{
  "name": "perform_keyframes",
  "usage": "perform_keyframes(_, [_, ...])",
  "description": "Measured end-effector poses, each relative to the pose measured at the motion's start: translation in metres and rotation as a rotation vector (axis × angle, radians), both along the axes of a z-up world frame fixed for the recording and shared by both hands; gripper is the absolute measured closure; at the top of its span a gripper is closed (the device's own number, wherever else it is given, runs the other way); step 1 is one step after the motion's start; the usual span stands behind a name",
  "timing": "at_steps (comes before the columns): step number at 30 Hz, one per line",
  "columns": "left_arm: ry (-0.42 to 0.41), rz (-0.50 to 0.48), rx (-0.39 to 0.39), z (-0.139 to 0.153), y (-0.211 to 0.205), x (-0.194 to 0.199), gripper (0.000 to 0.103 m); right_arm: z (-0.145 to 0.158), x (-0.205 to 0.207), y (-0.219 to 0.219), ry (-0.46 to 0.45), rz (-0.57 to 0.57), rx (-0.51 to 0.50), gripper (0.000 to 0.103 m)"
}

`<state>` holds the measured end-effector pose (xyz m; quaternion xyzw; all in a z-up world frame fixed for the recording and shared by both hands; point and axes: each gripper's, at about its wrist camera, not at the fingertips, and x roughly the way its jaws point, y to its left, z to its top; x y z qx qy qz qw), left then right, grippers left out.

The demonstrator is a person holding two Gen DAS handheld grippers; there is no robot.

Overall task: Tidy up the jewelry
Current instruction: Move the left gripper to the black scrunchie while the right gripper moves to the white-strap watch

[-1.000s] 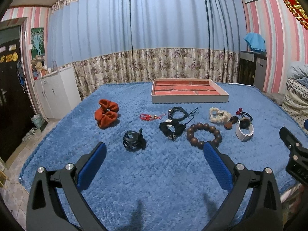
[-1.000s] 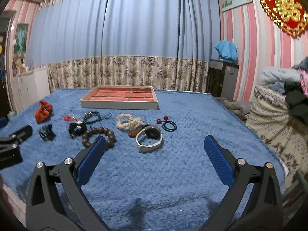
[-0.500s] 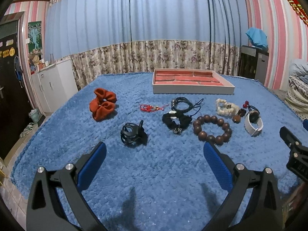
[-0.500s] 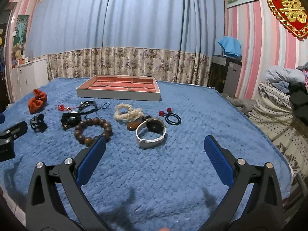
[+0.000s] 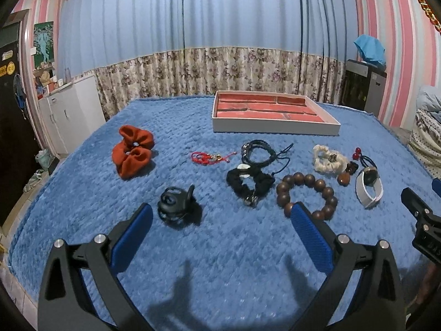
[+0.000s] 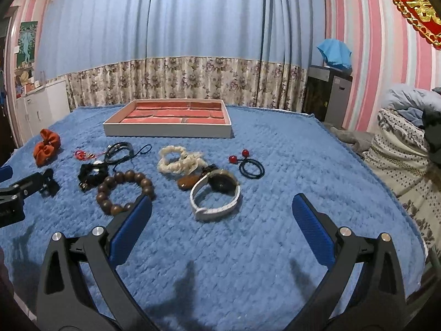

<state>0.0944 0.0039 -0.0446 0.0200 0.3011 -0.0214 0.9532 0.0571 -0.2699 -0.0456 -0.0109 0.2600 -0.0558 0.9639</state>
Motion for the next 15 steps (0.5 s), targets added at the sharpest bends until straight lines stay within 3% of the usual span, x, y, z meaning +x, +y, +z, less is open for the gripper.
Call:
perform_keyframes(7, [0.004,-0.024,-0.001,0.010,-0.011,0.024,0.010,0.003,0.027,-0.013,0.041,-0.035,-0.006,0.016])
perform_keyframes(11, [0.057,-0.042,-0.005,0.002,-0.017,0.045,0.012,-0.002,0.046,-0.018,0.086,-0.048,0.002,0.021])
perform_keyframes(15, [0.120,-0.036,-0.013,-0.008,-0.018,0.068,0.021,-0.009,0.064,-0.019,0.128,-0.053,-0.006,0.022])
